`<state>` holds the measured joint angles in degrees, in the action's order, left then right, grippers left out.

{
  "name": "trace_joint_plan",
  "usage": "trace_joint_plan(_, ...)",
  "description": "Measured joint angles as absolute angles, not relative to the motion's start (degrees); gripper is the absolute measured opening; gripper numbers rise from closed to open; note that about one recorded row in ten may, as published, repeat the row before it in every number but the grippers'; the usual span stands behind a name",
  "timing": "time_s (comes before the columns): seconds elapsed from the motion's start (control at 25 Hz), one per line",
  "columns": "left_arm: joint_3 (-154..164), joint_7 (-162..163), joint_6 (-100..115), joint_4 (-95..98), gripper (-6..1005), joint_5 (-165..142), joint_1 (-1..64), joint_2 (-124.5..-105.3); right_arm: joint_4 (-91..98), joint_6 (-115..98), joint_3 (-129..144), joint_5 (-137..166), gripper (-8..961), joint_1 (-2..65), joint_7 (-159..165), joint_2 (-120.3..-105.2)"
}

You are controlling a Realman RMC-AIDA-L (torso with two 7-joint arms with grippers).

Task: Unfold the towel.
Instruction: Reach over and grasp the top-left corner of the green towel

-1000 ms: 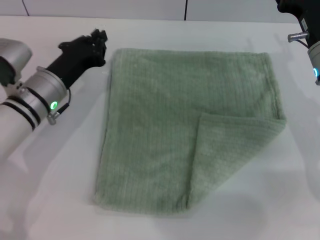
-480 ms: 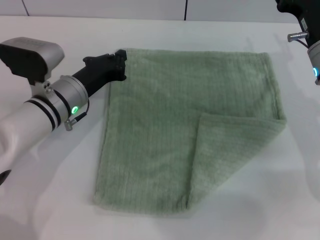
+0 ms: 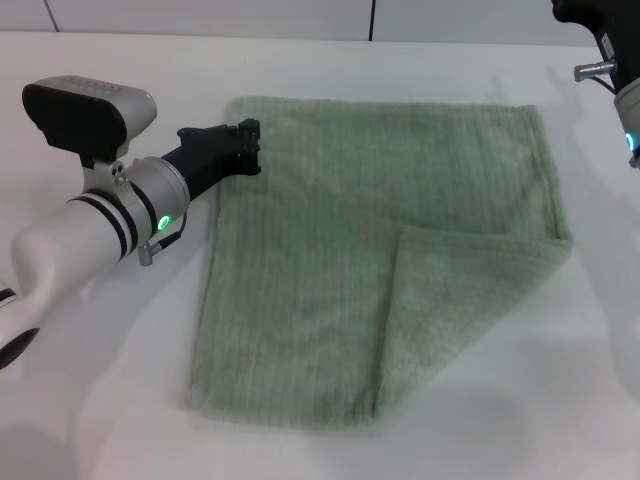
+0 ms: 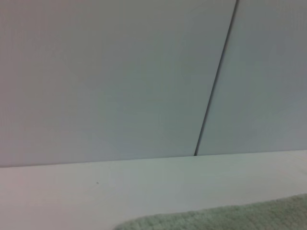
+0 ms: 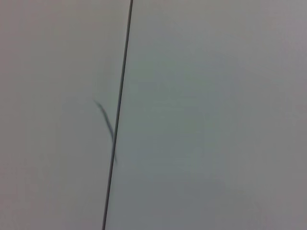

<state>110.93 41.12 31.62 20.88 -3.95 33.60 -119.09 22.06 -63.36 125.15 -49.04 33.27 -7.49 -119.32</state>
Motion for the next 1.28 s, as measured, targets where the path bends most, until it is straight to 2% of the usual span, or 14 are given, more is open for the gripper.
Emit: trace_joint_plan(1.28,113.55,43.7,26.03,21.47,-2,-3.83,34.02,-119.09,22.06,-61.51,125.15,-49.05,784,33.75,-7.59,-119.27)
